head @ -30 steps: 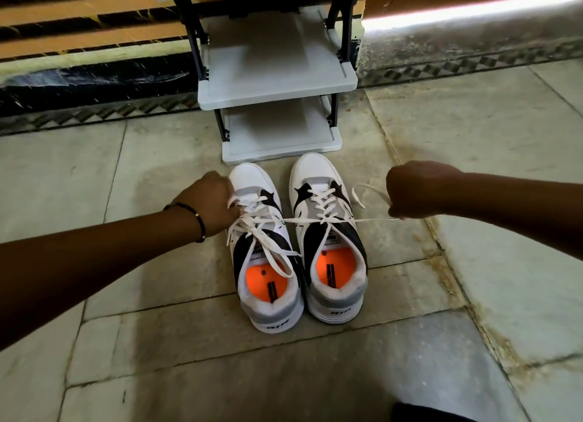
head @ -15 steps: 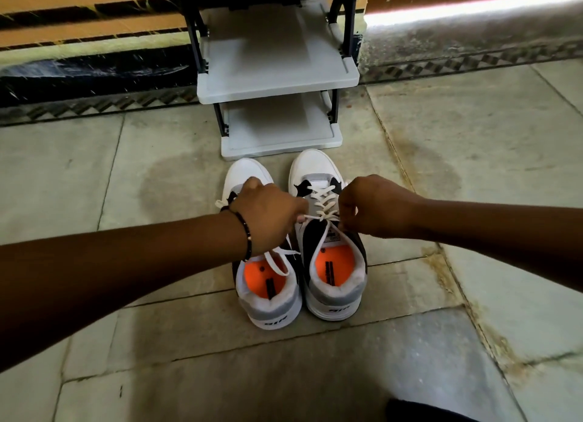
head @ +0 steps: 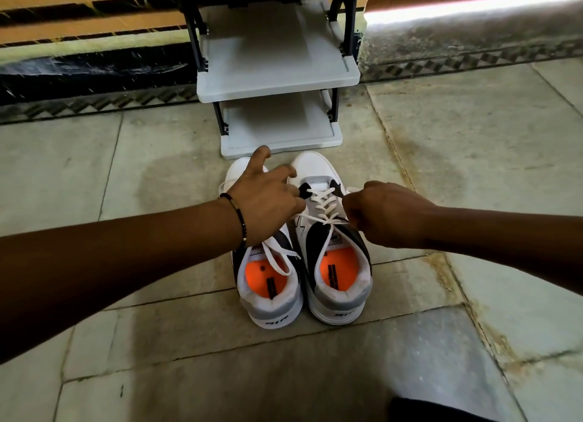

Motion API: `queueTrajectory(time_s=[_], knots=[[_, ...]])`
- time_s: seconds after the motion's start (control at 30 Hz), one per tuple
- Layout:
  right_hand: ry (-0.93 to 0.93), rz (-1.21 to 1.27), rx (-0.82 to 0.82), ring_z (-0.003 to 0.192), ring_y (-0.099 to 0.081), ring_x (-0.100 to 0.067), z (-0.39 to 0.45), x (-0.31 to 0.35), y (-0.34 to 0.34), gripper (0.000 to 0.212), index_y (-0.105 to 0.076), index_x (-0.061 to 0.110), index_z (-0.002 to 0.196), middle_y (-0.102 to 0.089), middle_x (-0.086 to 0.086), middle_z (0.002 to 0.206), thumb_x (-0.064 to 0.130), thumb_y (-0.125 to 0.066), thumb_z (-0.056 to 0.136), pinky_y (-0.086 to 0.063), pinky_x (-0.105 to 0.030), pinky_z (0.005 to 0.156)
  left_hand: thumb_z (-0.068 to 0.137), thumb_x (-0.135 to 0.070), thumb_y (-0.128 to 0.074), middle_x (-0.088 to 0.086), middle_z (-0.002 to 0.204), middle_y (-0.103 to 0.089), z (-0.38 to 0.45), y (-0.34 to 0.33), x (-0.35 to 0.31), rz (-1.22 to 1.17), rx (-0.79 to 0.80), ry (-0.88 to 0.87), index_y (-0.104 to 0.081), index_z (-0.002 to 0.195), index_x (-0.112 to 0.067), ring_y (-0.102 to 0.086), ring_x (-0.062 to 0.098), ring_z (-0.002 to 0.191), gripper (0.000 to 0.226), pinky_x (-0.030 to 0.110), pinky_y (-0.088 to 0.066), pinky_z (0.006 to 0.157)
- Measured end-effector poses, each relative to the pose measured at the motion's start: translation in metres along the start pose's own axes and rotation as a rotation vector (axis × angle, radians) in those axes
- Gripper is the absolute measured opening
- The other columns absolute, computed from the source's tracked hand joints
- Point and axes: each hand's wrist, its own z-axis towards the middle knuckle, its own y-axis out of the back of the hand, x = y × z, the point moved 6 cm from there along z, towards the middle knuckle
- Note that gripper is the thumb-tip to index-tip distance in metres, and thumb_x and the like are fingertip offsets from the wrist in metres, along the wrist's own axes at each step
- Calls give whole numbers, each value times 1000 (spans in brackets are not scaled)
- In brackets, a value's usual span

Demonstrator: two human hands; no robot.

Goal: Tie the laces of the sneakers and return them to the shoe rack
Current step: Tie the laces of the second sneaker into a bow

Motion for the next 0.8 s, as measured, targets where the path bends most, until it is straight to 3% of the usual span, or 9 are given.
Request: queueTrajectory(time_s=[0.1,0.27,0.4,0.5,0.6,0.7,0.8], knots=[[-23,38,38,78,-57,-27,4,-3,-5,13,-48,21,72,-44,4,67,18,-50,85,-38,-30,56,62,-9,-69,-11,60,-66,-5,-11,0,49,18,23,-56,57,-27,-63,21,107,23,47,-12,96],[-23,52,45,77,-56,-28,5,-3,-7,26,-39,25,62,-42,6,64,18,-51,84,-35,-29,53,65,-8,-67,-10,61,-69,-7,-11,2,-1,20,34,-57,58,-27,-61,22,112,22,46,-11,99],[2,29,17,76,-56,-27,5,0,5,11,-47,21,75,-48,-1,73,20,-53,84,-38,-29,58,86,-10,-43,-6,101,-70,-3,-10,6,-68,113,67,-63,91,-27,-29,18,139,27,48,12,102],[30,-6,-12,70,-51,-23,6,2,11,11,-46,22,76,-42,4,65,21,-53,84,-33,-27,50,89,-10,-35,-6,114,-65,0,-7,8,-58,170,76,-59,98,-26,-18,17,143,30,50,14,108],[50,-40,-40,67,-53,-25,6,1,10,9,-45,19,77,-44,3,64,18,-50,84,-31,-26,48,89,-10,-35,-6,117,-63,0,-2,10,-42,181,75,-58,99,-26,-21,17,142,29,51,11,110],[51,-34,-87,67,-57,-27,9,-1,7,9,-44,18,77,-50,0,67,18,-50,84,-38,-30,51,87,-9,-35,-6,121,-61,1,-2,14,-26,208,94,-57,99,-27,-27,16,139,30,51,7,111],[19,-21,-43,69,-56,-24,13,-6,3,10,-45,19,77,-48,4,65,17,-50,86,-41,-30,54,83,-8,-40,-3,118,-63,-2,-2,13,-65,179,70,-58,99,-27,-38,15,132,31,48,7,107]])
